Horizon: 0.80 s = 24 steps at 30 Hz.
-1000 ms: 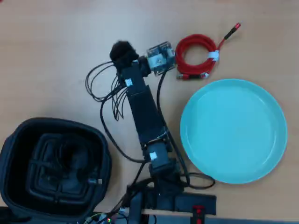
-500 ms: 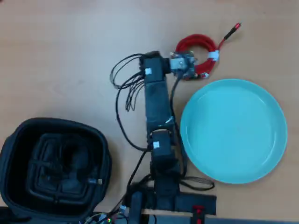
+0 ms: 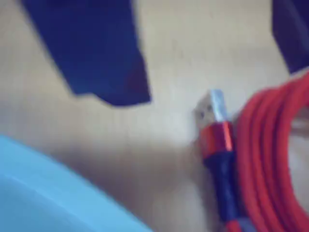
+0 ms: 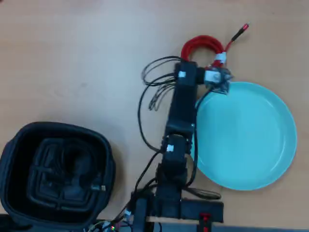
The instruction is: Put a black charging cable in a black bowl and put a red charging cable in a green bowl
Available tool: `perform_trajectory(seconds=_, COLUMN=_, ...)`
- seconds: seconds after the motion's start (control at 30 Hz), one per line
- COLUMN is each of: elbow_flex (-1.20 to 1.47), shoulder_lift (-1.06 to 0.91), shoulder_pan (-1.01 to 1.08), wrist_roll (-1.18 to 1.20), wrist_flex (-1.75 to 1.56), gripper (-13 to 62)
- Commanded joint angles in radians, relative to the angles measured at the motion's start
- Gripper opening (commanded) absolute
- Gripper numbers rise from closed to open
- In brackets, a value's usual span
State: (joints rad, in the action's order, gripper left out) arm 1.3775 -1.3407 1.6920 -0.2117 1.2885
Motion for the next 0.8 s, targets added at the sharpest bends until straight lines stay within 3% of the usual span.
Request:
perform_trajectory(seconds=0.0, elbow_flex=-0.04, shoulder_lift=0.012, shoulder_pan=0.048, wrist_roll=0.021, wrist_flex=-0.015, gripper=31.2)
perform_trajectory(seconds=0.33, elbow_flex=0.029, shoulder_lift=0.103, shoulder_pan=-0.003, wrist_roll=0.04, wrist_flex=-0.006, gripper=31.2)
perform_trajectory(seconds=0.47, elbow_flex=-0.071, shoulder_lift=0.178, shoulder_pan=-0.058, wrist_roll=0.017, wrist_flex=-0.018, gripper=31.2)
perform_trajectory(seconds=0.77, elbow_flex=-0.183, shoulder_lift=0.149, shoulder_pan=-0.083, wrist_roll=-0.026, wrist_flex=0.101, gripper=31.2)
